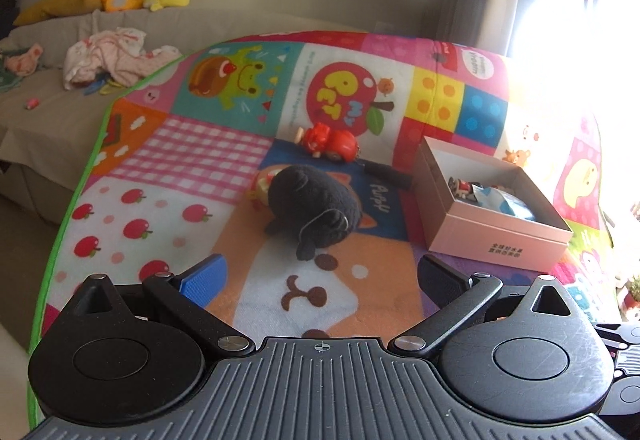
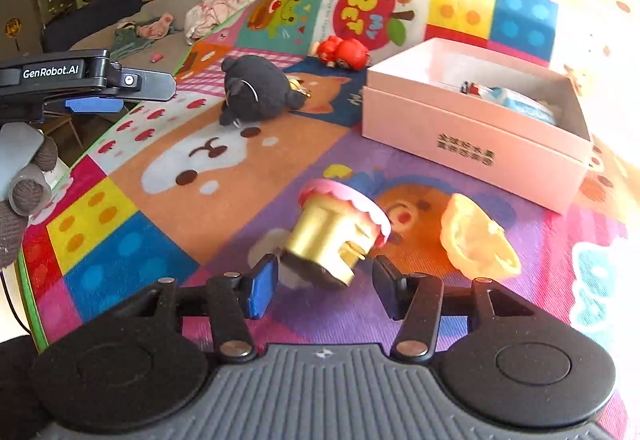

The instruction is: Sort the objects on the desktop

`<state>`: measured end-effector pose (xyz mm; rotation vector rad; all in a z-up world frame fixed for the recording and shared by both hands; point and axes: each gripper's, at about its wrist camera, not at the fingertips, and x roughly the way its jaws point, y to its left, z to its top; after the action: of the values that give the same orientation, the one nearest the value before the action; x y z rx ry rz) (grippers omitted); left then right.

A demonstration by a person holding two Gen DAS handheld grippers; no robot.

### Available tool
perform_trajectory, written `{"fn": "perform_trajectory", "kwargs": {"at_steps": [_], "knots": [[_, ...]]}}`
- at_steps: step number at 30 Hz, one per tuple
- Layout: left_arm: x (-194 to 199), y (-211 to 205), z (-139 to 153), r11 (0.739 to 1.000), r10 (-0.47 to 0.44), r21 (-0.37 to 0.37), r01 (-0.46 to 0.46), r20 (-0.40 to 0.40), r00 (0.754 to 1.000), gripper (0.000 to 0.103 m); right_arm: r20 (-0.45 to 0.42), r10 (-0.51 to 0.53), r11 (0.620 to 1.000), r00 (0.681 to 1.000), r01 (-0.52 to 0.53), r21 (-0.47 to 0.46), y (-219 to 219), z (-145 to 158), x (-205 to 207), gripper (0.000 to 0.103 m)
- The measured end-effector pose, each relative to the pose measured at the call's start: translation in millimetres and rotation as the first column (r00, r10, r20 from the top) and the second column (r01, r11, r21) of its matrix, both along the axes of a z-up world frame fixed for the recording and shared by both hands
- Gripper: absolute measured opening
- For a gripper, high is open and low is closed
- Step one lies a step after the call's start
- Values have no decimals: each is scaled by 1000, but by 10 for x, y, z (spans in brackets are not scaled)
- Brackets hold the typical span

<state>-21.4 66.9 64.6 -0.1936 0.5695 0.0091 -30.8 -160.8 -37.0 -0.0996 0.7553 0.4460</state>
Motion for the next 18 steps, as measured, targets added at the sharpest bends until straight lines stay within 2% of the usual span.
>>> {"fn": "perform_trajectory", "kwargs": {"at_steps": [3,6,8,12,15,18], "knots": [[25,-112,-82,999,-48,-9,48,-28,998,103,6,-55,998,998,55,-31,-176,0,-130,59],[55,-268,-138,991,-131,-25,130,-50,990,103,14,-111,994,994,111,-19,-332,57,-194,68],[80,-405,-164,976,-215,-37,213,-59,975,103,38,-150,989,988,150,-1,-424,117,-232,72],[181,-712,-234,929,-368,-80,362,-85,926,103,64,-228,973,971,227,33,-590,168,-203,80],[344,-881,-334,922,-381,-137,363,-148,913,103,88,-291,956,953,292,5,-665,96,-93,84],[494,-948,-428,907,-409,-200,371,-204,890,101,67,-331,944,941,331,21,-767,-16,27,85]]}}
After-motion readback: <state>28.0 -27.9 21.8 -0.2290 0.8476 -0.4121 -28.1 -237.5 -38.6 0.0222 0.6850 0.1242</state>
